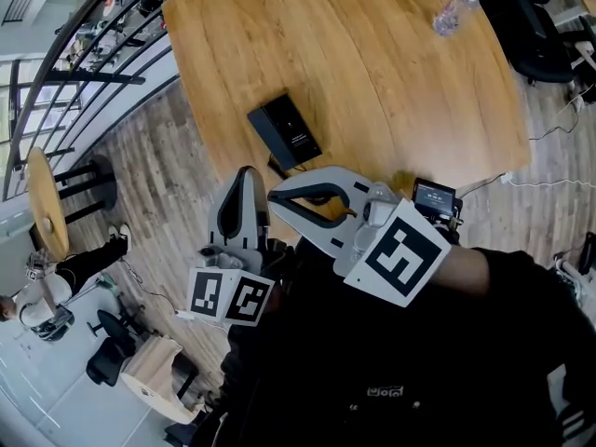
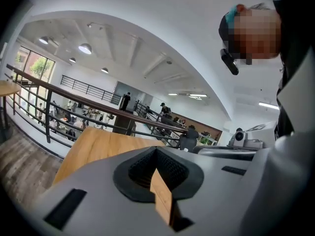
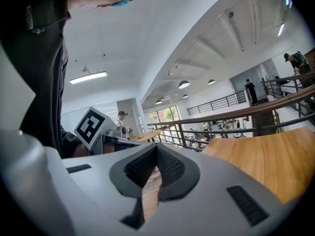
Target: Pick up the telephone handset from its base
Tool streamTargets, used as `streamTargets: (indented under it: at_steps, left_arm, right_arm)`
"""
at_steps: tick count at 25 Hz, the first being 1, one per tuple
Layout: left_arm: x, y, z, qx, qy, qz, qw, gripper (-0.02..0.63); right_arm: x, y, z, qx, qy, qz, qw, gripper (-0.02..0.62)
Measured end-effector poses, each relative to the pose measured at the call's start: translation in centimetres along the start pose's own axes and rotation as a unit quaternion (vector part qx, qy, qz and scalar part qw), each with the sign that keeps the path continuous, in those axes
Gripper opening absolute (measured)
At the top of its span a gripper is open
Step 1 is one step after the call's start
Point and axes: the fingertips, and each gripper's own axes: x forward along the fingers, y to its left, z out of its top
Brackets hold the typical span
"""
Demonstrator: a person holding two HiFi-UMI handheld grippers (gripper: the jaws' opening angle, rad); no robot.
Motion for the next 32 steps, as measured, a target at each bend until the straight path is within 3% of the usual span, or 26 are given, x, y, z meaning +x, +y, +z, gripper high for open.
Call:
streamTargets:
  at_steps: [5, 9, 16, 25, 29, 32]
  left_arm:
    - [-0.1, 0.6, -1.2, -0.016, 0.012, -0.018, 0.9996, 0.005]
    - [0.2, 1.6, -1.2, -0.021, 0.012, -0.06, 0.9979, 0.005]
    - [1.6, 3.7, -3.4, -0.042, 0.044, -0.126, 0.9902, 0.005]
    - [2.0, 4.8, -4.5, -0.088, 0.06, -0.174, 0.979, 0.005]
    - [1.9, 4.7, -5.1, -0.098, 0.056, -0.215, 0.9701, 0.005]
    - [1.9, 4.4, -5.7, -0.098, 0.063, -0.267, 0.9565, 0.005]
  right_arm:
    - [0.5, 0.1, -0.7, 0.011, 0.013, -0.005, 1.0, 0.017]
    - [1.8, -0.1, -0.5, 0.005, 0.017, -0.03, 0.999, 0.017]
    - [2.2, -0.6, -0.5, -0.017, 0.035, -0.083, 0.996, 0.017]
    - [2.8, -0.6, -0.6, -0.01, 0.035, -0.118, 0.992, 0.017]
    - [3.0, -0.5, -0.8, -0.006, 0.034, -0.125, 0.992, 0.017]
    - [3.2, -0.4, -1.1, -0.001, 0.038, -0.128, 0.991, 0.017]
